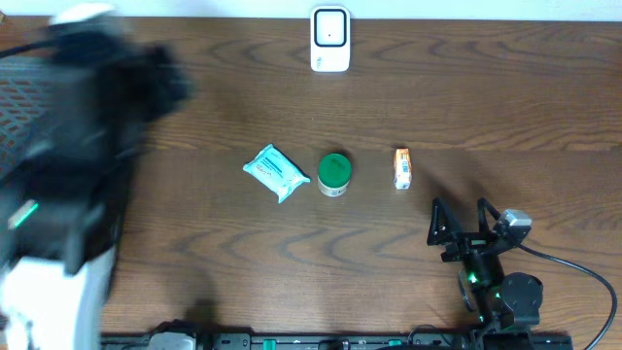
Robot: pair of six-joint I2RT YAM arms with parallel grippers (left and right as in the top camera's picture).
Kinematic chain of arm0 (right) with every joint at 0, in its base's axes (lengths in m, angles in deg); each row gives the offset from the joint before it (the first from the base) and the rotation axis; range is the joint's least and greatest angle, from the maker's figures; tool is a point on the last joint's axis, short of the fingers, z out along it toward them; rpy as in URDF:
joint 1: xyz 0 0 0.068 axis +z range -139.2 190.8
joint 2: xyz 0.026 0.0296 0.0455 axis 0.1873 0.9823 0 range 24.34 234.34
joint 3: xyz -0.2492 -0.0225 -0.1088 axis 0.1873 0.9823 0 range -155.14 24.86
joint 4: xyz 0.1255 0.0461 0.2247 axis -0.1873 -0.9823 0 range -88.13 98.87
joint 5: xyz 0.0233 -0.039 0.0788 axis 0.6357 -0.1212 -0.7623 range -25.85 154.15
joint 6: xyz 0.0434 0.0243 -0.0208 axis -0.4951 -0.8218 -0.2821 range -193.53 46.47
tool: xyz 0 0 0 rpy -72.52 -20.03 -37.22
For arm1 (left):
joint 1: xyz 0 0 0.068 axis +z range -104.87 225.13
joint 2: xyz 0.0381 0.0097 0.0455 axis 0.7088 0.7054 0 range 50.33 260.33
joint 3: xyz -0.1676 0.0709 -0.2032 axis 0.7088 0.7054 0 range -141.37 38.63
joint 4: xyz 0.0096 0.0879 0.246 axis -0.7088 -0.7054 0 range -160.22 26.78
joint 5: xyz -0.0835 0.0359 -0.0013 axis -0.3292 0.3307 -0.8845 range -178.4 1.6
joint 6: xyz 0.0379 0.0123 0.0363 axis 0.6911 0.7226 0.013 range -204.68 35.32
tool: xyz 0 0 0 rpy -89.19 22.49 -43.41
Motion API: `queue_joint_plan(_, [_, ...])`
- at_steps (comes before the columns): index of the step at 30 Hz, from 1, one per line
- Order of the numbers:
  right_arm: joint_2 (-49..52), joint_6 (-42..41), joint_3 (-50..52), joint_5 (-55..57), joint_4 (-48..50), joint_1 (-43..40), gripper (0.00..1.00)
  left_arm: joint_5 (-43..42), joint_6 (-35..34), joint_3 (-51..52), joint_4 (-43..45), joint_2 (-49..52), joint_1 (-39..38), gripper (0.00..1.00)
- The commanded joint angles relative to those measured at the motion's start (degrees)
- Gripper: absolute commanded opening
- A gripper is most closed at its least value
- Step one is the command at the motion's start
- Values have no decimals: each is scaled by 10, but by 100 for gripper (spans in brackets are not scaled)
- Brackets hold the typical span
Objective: Scan the item barcode
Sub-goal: 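Place wipes pack left of jar with left gripper, then reach left gripper into basket and grasp the red snack bar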
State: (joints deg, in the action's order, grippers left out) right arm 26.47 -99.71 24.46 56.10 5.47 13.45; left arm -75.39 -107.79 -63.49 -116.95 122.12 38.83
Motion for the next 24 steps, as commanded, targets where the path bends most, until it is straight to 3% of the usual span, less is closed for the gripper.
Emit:
queue_joint_plan(1, [-2,-4,1,0,-2,2,99,27,-23,3,-31,-3,133,85])
queue_joint_plan(5, [-2,-4,1,1,-2,2,99,-19,-184,4,-129,25,324,85])
queue_joint_plan(8, [-2,-4,1,1,-2,2,99,-85,-192,5,-153,71,421,85])
queue_joint_plan(11, [-2,-4,1,1,-2,2,99,-103,-188,5,-156,114,467,85])
queue_joint_plan(16, [-2,-4,1,0,-2,2,99,-244,-14,5,-115,188,493,85])
queue_joint_plan(24, [-2,-4,1,0,-2,2,99,-250,123,5,-179,315,489,86])
